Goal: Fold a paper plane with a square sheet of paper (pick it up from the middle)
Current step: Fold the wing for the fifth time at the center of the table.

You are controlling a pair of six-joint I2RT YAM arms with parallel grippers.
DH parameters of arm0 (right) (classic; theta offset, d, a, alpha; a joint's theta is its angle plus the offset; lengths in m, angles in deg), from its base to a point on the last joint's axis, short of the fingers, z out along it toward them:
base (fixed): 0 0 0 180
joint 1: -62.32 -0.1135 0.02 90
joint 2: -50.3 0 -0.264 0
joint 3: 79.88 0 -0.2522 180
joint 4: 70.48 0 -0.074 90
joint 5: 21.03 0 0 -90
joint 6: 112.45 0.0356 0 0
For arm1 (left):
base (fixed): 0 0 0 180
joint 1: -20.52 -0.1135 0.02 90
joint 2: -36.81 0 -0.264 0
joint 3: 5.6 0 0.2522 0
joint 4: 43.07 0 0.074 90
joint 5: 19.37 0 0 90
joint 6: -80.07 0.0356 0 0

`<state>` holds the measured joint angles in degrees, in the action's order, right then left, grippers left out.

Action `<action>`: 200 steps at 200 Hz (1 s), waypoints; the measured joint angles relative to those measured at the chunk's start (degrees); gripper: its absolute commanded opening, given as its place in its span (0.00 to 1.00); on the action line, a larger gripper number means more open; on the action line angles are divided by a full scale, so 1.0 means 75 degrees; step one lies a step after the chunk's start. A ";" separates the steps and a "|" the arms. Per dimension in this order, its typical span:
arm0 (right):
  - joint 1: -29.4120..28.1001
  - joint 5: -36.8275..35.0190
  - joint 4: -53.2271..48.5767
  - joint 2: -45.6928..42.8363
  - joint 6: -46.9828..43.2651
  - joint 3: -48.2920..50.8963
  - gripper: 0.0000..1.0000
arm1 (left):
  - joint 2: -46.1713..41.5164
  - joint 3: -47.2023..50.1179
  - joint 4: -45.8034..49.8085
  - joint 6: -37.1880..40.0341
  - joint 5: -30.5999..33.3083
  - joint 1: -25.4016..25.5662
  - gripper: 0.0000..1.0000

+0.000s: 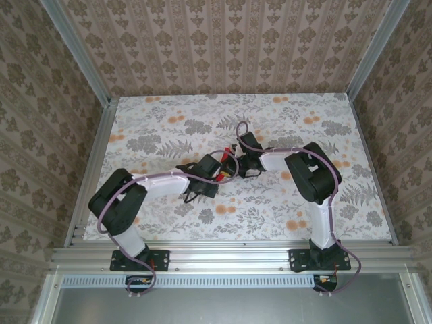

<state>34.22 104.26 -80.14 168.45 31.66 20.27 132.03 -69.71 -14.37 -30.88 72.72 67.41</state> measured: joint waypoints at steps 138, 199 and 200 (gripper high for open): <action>0.0169 0.1431 0.0641 0.0388 -0.1300 -0.0029 0.05 | -0.0606 0.1454 -0.2696 -0.2154 -0.3541 -0.1792 0.33; 0.0169 0.2084 0.0597 0.0804 -0.1719 -0.0399 0.06 | -0.0195 0.1559 -0.3544 -0.2582 -0.3888 -0.1909 0.20; 0.0169 0.2090 0.0597 0.0807 -0.1719 -0.0402 0.07 | -0.0192 0.1559 -0.3552 -0.2585 -0.3888 -0.1912 0.20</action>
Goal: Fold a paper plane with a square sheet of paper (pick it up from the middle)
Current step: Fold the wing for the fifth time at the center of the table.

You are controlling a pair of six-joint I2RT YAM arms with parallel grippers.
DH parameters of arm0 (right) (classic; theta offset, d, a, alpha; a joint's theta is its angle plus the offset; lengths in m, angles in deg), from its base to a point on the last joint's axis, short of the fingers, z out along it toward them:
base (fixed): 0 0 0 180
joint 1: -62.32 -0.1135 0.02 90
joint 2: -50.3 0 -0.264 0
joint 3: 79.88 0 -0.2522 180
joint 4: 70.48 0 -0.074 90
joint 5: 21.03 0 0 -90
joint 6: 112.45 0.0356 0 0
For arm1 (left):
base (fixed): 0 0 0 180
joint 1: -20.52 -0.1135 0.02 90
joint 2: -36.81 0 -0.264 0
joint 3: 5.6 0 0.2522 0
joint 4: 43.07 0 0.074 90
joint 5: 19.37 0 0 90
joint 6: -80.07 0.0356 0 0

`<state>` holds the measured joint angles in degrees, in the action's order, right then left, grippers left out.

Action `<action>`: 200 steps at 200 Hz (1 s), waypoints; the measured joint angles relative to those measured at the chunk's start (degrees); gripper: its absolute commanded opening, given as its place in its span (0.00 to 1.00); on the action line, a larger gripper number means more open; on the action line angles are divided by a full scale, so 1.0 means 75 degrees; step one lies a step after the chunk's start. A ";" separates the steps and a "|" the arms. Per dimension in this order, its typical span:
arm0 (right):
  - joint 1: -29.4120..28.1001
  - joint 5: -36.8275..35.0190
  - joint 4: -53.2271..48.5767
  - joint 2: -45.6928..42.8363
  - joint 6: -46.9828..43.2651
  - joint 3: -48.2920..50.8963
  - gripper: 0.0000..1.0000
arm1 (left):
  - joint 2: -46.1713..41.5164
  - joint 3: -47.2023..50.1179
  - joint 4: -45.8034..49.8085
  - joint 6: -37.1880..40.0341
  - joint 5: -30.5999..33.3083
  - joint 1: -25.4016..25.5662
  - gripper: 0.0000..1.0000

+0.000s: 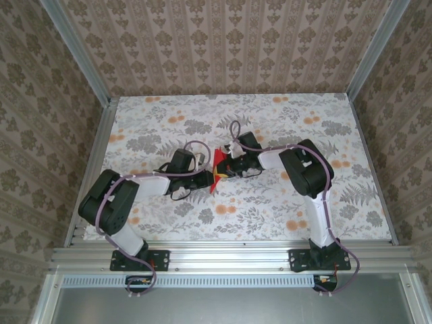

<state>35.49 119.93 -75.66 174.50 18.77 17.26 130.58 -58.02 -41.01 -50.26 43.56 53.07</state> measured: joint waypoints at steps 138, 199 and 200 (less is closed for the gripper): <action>0.0009 0.0119 -0.0399 0.0108 -0.0134 -0.0309 0.14 | 0.0420 0.0000 -0.0399 -0.0029 -0.0108 -0.0006 0.18; 0.0006 0.0006 -0.0691 0.0122 -0.0140 -0.0440 0.12 | 0.0423 0.0000 -0.0417 -0.0029 -0.0111 -0.0003 0.17; 0.0006 0.0006 -0.0694 0.0122 -0.0143 -0.0440 0.12 | 0.0425 0.0000 -0.0417 -0.0029 -0.0111 -0.0003 0.17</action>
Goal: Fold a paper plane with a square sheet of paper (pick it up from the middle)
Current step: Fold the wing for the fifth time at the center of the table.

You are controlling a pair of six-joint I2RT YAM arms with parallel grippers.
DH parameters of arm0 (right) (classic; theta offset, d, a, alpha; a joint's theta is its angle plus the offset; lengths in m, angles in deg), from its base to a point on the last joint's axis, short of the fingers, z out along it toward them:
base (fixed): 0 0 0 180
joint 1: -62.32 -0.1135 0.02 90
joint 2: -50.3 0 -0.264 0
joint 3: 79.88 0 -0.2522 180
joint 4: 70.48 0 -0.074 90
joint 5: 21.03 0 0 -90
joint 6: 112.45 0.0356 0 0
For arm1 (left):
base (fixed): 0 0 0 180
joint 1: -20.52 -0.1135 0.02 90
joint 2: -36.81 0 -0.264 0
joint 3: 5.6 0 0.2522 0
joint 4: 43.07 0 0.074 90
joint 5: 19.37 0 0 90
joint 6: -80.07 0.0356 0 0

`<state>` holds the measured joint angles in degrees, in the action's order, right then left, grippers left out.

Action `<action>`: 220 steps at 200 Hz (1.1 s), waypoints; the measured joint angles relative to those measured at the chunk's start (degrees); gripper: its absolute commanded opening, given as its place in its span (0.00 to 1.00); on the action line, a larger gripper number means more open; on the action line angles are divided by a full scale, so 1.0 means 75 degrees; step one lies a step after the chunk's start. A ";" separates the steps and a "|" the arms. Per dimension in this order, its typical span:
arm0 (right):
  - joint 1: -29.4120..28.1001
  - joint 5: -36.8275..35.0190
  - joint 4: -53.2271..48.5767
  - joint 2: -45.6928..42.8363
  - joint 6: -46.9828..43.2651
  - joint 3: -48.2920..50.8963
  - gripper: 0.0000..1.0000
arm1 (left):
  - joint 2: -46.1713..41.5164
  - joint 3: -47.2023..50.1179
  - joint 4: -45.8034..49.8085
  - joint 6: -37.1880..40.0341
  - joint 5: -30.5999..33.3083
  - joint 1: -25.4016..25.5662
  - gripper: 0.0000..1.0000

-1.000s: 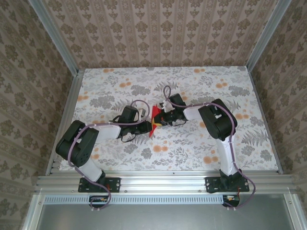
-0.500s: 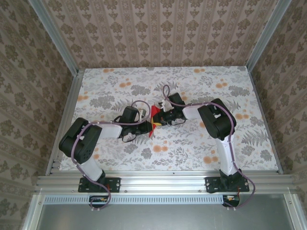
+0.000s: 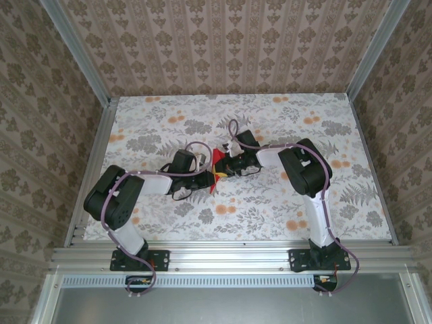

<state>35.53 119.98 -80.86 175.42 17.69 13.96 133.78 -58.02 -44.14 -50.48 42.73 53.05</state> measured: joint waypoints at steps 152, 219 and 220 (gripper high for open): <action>0.0000 -0.0157 -0.0294 0.0020 -0.0160 -0.0099 0.10 | 0.0166 -0.0245 0.0385 0.0093 0.0443 0.0254 0.01; -0.0015 -0.0516 -0.0673 -0.0187 -0.0137 -0.0213 0.23 | 0.0184 -0.0388 0.0609 0.0187 0.0758 0.0408 0.00; -0.0015 -0.0533 -0.0688 -0.0204 -0.0137 -0.0213 0.23 | 0.0187 -0.0388 0.0609 0.0187 0.0755 0.0408 0.00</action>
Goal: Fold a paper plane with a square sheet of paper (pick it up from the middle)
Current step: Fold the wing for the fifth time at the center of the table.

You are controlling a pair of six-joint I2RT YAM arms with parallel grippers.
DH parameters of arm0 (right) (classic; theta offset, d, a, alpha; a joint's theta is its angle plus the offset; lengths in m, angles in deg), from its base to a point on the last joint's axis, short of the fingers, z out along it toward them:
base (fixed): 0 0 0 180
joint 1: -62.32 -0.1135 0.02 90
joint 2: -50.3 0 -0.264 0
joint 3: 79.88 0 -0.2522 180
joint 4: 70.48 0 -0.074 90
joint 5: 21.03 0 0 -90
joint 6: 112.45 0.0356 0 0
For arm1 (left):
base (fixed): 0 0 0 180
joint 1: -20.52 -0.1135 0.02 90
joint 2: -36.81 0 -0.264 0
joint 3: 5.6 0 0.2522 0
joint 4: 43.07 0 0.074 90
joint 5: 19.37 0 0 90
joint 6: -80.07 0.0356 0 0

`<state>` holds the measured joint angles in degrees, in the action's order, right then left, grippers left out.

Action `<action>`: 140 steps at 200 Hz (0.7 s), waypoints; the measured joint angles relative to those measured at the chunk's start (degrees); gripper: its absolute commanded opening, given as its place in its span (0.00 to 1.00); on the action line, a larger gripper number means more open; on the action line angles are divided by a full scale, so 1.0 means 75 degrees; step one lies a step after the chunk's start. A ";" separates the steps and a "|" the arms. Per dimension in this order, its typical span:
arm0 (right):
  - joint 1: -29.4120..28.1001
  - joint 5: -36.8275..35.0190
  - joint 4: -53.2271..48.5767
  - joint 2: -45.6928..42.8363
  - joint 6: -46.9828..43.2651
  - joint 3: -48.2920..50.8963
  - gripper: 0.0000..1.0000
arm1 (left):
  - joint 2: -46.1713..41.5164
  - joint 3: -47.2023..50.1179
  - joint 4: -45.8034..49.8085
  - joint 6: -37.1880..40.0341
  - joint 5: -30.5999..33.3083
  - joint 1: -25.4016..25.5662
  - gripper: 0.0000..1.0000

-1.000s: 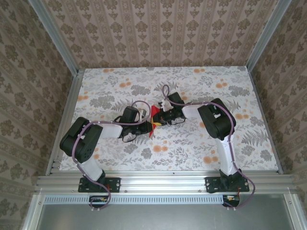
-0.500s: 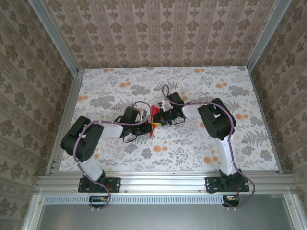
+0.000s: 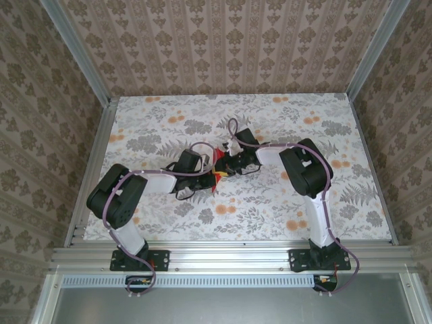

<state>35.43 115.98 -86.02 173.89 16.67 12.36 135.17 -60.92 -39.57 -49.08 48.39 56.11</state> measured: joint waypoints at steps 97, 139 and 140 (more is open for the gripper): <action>0.0102 -0.2101 -0.0157 -0.2113 0.0015 0.0950 0.15 | 0.0006 -0.0017 0.0026 0.0023 0.0038 0.0009 0.00; -0.0367 -0.2034 0.0020 -0.1778 0.0125 0.0979 0.10 | 0.0006 -0.0050 0.0082 0.0023 0.0064 0.0017 0.00; -0.0373 -0.2031 0.0029 -0.1763 0.0131 0.0979 0.10 | 0.0006 -0.0050 0.0085 0.0023 0.0064 0.0017 0.00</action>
<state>32.63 100.74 -85.80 160.67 17.65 19.70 135.22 -61.30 -38.94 -48.91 48.87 56.24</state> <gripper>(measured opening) 0.105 0.056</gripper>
